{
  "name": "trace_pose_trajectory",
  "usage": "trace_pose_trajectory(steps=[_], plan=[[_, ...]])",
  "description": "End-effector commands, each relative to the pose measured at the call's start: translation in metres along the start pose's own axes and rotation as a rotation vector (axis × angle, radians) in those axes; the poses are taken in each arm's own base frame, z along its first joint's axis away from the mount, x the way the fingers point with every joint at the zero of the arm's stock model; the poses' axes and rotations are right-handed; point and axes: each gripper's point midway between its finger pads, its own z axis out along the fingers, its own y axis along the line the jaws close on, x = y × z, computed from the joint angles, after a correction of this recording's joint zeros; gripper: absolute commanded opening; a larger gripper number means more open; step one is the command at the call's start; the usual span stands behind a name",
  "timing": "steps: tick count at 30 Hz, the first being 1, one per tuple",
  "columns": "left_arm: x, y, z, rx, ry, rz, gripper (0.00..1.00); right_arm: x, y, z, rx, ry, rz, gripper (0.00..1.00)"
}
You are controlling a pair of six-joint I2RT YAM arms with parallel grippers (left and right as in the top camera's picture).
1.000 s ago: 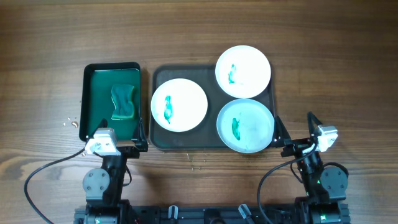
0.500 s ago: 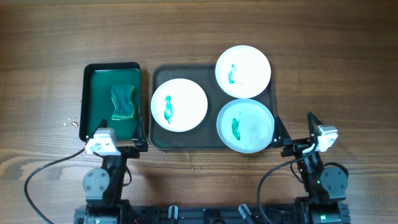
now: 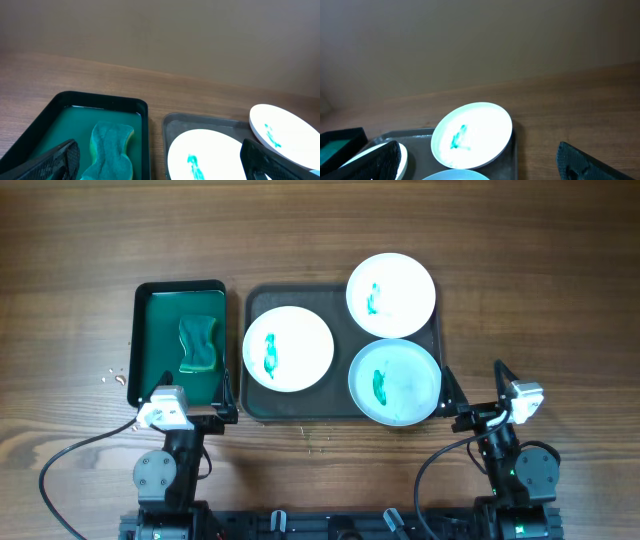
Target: Clean dirty plates on tray and stack at the side
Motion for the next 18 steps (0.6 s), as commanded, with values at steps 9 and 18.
trace_pose_trajectory(steps=[9,18], plan=[[-0.008,-0.005,0.0,0.025,-0.033,-0.027,1.0,0.001,0.011,0.0,-0.062,0.01,0.024,1.0],[-0.048,-0.024,-0.016,0.082,-0.011,-0.026,1.0,-0.017,0.037,-0.007,-0.188,-0.002,0.007,1.0]])
